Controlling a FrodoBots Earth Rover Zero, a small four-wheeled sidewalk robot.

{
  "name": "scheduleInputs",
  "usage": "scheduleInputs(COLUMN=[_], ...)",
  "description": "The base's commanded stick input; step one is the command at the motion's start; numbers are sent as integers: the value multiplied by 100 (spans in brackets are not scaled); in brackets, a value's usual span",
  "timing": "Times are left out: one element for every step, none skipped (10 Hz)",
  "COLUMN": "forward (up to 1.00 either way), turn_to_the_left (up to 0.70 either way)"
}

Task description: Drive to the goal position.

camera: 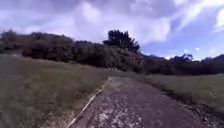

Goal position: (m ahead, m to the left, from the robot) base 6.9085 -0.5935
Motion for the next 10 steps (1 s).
scheduleInputs(forward=[100, 100, 100, 100, 100, 100, 100, 100, 100, 100], turn_to_the_left=[0, 0, 0, 0, 0, -24, -35, -40, -38, -11])
